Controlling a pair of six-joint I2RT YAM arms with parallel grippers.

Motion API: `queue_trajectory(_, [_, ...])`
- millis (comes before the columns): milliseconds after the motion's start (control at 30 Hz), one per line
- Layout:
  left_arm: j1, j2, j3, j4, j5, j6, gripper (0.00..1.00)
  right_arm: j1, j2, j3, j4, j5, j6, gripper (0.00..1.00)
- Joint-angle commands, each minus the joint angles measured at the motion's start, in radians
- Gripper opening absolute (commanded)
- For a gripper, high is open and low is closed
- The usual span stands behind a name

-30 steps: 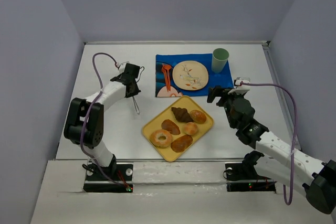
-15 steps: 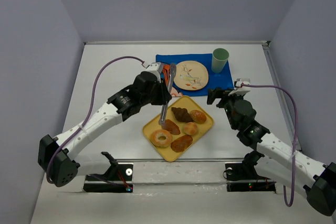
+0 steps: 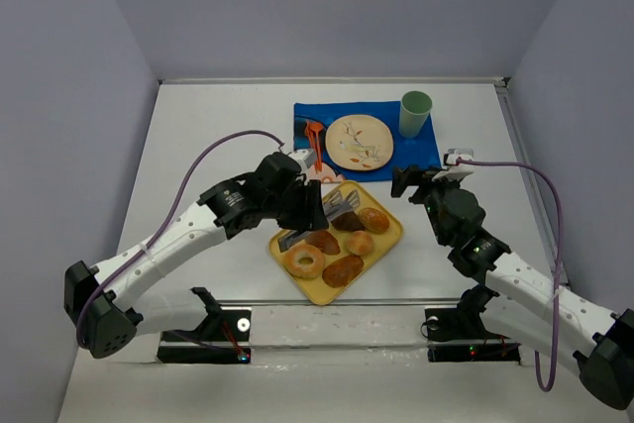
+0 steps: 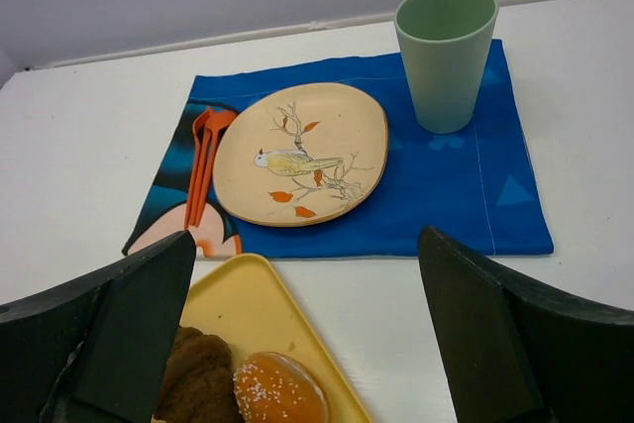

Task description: Place the bread

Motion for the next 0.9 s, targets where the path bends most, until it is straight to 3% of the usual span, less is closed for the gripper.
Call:
queue_trajectory(0, [-0.003,-0.051,0.008,-0.104,0.028,-0.021,0.56,0.008,-0.009,0.001,0.056,-0.008,0.007,0.99])
queue_trajectory(233, [-0.018,-0.045,-0.022,-0.151,0.087,-0.011,0.63,0.008,-0.001,0.005,0.056,-0.017,0.005,0.99])
queue_trajectory(400, [-0.099,0.009,0.002,-0.139,0.107,0.011,0.64,0.008,0.004,0.005,0.056,-0.022,0.005,0.99])
queue_trajectory(867, [-0.193,0.17,0.148,-0.191,-0.032,0.066,0.67,0.008,0.001,0.004,0.056,-0.034,-0.002,0.99])
